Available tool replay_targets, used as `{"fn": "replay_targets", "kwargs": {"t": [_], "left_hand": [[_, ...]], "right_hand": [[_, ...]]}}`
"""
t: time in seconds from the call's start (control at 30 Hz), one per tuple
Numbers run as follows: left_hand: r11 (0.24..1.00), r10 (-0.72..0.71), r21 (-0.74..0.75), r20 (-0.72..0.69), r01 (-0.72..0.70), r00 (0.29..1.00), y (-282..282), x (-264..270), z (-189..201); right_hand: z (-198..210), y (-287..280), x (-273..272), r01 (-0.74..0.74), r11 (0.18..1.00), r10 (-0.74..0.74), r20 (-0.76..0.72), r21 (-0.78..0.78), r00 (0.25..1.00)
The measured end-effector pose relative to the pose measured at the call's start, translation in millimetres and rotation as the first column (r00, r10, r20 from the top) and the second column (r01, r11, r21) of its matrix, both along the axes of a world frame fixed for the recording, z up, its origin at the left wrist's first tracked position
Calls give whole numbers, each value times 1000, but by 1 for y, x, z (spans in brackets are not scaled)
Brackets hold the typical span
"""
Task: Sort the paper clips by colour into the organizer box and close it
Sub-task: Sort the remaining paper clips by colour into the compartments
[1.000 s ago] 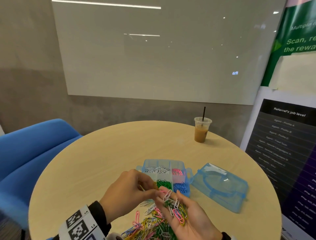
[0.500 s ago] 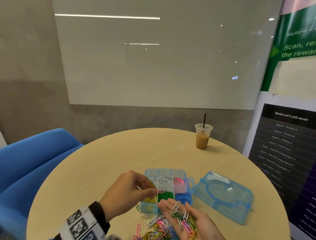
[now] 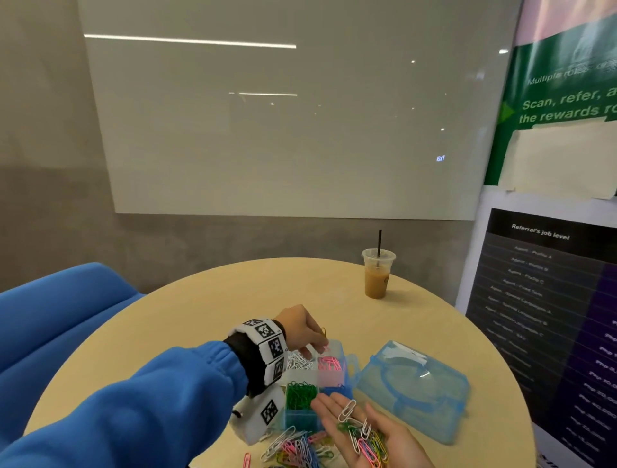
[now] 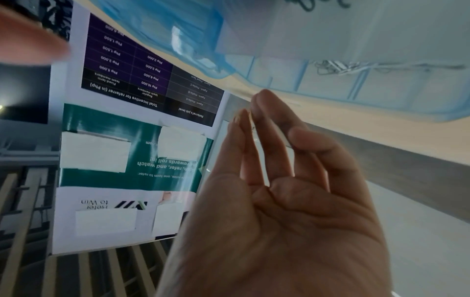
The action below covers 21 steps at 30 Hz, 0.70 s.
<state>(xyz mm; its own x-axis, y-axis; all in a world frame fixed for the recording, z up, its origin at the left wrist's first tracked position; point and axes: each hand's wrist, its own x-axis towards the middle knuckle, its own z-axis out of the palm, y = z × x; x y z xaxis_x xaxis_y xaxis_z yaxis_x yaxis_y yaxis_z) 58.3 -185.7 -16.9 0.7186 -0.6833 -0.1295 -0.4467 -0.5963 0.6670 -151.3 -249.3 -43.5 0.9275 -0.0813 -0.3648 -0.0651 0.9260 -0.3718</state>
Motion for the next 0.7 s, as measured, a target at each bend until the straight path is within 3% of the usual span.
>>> {"fn": "replay_targets", "kwargs": {"t": [0.13, 0.2, 0.33, 0.43, 0.57, 0.63, 0.7], "left_hand": [[1000, 18, -13, -48, -19, 999, 9, 2, -2], [999, 24, -28, -55, -26, 998, 15, 3, -1], [996, 89, 1, 88, -89, 992, 31, 10, 2], [981, 77, 162, 194, -109, 978, 47, 12, 10], [882, -61, 468, 234, -58, 970, 69, -5, 13], [863, -69, 497, 303, -96, 951, 77, -17, 13], [895, -64, 427, 407, -128, 911, 80, -32, 13]], "right_hand": [[-5, -6, 6, -10, 993, 8, 15, 115, 1000], [-4, -6, 7, -9, 995, 8, 6, 95, 1000], [-9, -9, 7, -25, 996, 24, 15, 85, 1000], [-11, -12, 5, -28, 995, 27, 19, 100, 999], [-15, -12, 6, -37, 997, 35, 43, 61, 998], [-18, -11, 6, -48, 998, 46, 50, 42, 998], [-19, -9, 6, -57, 998, 56, 51, 15, 997]]}}
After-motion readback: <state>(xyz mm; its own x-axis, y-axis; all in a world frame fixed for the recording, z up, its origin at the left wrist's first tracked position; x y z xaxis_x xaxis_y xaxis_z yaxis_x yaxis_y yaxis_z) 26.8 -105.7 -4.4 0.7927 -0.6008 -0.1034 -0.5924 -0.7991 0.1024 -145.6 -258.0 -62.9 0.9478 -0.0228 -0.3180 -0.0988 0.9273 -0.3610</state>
